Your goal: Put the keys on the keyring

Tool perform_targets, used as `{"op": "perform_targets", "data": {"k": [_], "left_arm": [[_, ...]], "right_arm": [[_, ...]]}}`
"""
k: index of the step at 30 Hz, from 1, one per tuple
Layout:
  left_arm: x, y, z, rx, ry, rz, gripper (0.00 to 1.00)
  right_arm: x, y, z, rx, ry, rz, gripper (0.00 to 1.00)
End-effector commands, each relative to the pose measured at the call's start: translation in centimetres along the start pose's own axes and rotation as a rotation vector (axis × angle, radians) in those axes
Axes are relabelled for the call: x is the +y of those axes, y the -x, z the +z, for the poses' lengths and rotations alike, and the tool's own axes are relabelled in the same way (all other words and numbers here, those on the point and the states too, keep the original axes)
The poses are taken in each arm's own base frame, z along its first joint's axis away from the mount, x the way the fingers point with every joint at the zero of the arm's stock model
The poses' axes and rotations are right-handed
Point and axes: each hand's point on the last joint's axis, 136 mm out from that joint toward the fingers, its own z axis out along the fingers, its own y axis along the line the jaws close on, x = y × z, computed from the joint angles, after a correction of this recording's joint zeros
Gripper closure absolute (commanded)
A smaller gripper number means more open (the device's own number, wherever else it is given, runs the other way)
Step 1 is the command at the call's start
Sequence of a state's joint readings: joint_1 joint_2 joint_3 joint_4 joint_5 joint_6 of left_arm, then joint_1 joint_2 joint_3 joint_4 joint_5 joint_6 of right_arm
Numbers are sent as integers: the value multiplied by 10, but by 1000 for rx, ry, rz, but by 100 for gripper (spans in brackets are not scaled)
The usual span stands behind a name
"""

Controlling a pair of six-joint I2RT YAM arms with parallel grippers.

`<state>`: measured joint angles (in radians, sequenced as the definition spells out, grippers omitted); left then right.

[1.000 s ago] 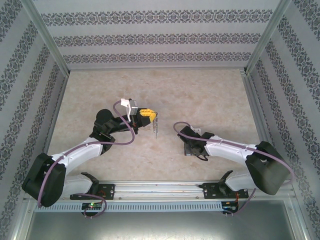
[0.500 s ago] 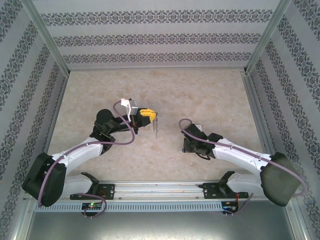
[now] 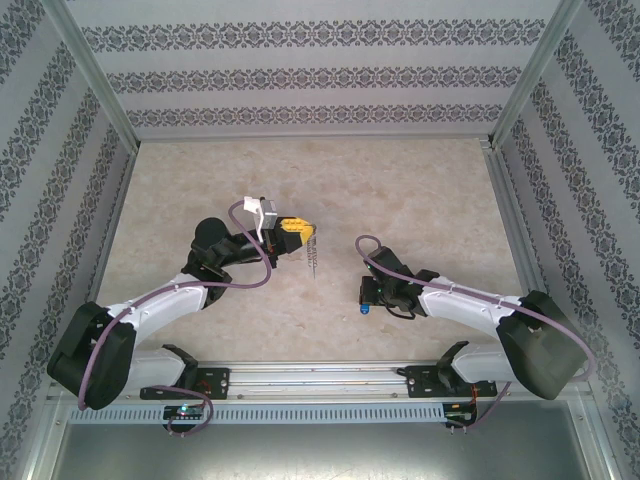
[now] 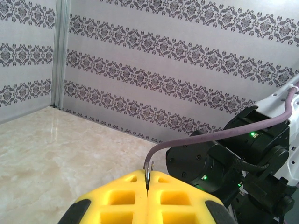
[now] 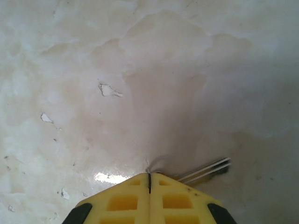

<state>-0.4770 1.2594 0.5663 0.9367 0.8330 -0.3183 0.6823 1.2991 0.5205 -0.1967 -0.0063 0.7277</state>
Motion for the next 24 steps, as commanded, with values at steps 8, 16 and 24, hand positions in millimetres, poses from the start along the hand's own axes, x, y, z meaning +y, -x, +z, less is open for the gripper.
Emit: {"op": "perform_targets", "data": {"k": [8, 16, 24], "left_arm": [[-8, 23, 3, -70, -32, 57, 100], [-9, 24, 4, -71, -36, 59, 100], [-9, 24, 3, -72, -36, 62, 100]], "right_arm": [[-10, -3, 2, -7, -20, 17, 86], [-8, -2, 2, -6, -15, 13, 85], [-6, -1, 1, -8, -12, 8, 99]]}}
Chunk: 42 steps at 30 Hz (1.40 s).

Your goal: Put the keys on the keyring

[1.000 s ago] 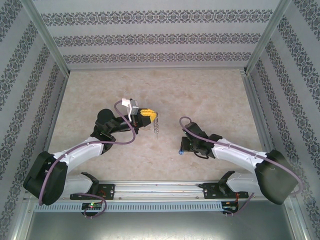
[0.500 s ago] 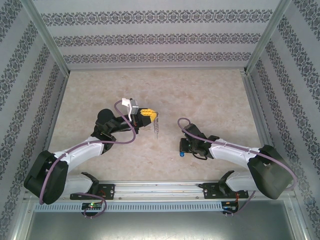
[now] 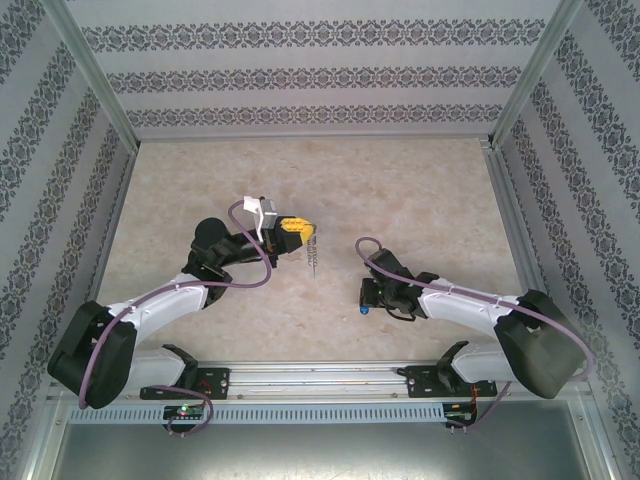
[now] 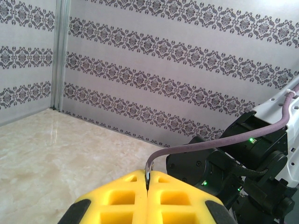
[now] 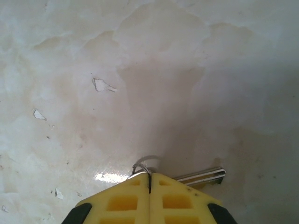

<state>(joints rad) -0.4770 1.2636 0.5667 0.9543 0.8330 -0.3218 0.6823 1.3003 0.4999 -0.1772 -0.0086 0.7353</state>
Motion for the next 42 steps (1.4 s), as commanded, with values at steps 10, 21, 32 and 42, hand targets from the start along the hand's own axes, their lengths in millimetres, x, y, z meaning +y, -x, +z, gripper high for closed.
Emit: {"op": "perform_targets", "data": {"k": [10, 21, 32, 42], "left_arm": [[-8, 18, 4, -50, -35, 58, 100], [-2, 11, 9, -30, -25, 49, 100], [-1, 5, 20, 15, -55, 55, 100], [-10, 6, 33, 48, -131, 97, 100]], "right_arm": [[19, 37, -31, -111, 132, 4, 100], [50, 96, -85, -332, 360, -35, 100], [79, 120, -147, -531, 591, -184, 100], [108, 122, -211, -700, 761, -364, 100]]}}
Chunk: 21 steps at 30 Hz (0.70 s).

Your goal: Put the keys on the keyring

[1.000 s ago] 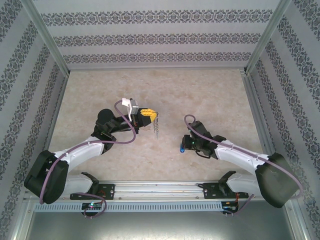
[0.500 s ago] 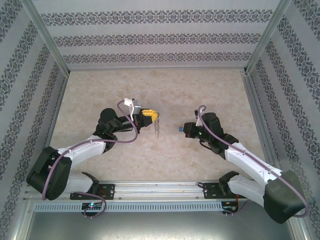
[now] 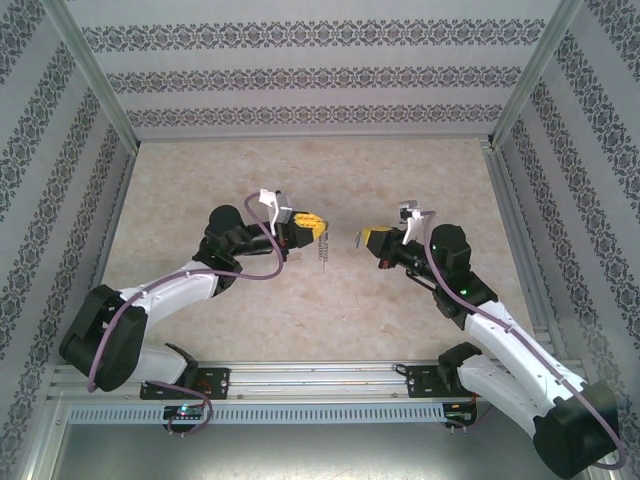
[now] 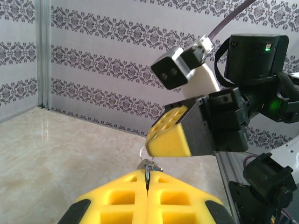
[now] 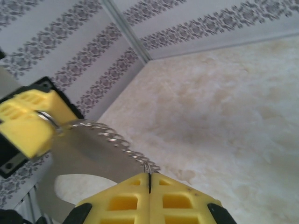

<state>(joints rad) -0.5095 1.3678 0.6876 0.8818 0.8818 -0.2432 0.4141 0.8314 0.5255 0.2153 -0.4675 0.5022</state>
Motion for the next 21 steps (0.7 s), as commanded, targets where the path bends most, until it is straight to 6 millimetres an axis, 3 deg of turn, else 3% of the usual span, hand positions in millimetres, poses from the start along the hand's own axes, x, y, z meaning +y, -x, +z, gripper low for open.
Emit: {"op": "perform_targets", "data": {"k": [1, 21], "left_arm": [[-12, 11, 7, -8, -69, 67, 100], [-21, 12, 22, 35, -129, 66, 100]], "right_arm": [[27, 22, -10, -79, 109, -104, 100], [61, 42, -13, -123, 213, -153, 100]]}}
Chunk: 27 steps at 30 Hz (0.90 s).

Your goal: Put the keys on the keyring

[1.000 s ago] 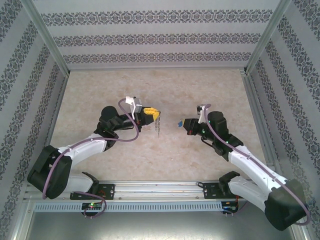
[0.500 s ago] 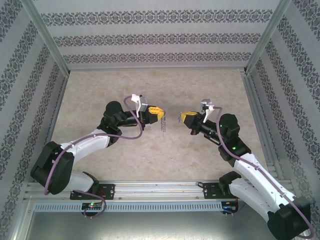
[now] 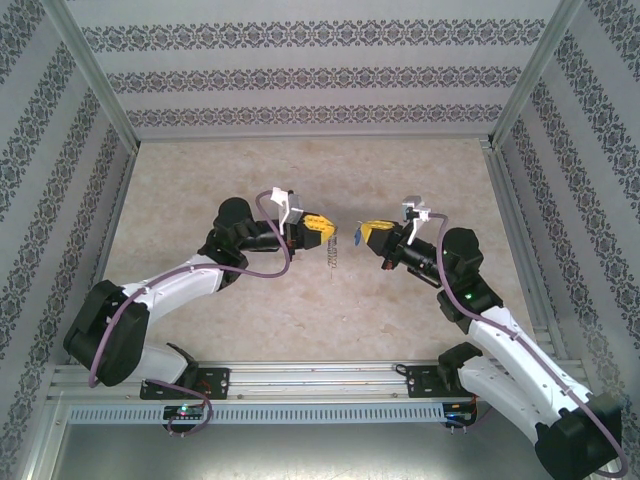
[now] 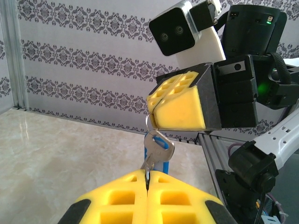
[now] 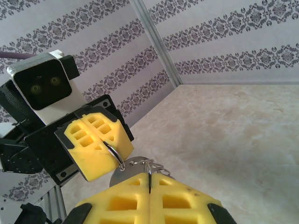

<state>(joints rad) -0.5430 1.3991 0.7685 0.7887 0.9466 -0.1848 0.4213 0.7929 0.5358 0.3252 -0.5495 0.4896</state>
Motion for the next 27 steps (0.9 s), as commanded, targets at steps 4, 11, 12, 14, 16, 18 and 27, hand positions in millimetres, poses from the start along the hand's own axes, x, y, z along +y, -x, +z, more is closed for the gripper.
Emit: {"op": "perform_targets", "data": {"k": [4, 11, 12, 14, 16, 18, 27], "left_arm": [[-5, 12, 9, -3, -37, 35, 100], [-6, 13, 10, 2, -32, 32, 100], [-6, 13, 10, 2, -32, 33, 100], [-7, 13, 11, 2, -33, 35, 100], [-7, 13, 11, 2, -33, 34, 100], [-7, 13, 11, 2, -35, 35, 100], [-8, 14, 12, 2, -37, 37, 100]], "right_arm": [[28, 20, 5, -34, 85, -75, 100], [36, 18, 13, -16, 110, -89, 100], [36, 18, 14, -14, 111, -90, 100], [37, 17, 16, -12, 111, -93, 100], [36, 17, 17, -10, 110, -95, 100], [36, 15, 18, -5, 109, -95, 100], [33, 13, 21, 0, 103, -93, 100]]}}
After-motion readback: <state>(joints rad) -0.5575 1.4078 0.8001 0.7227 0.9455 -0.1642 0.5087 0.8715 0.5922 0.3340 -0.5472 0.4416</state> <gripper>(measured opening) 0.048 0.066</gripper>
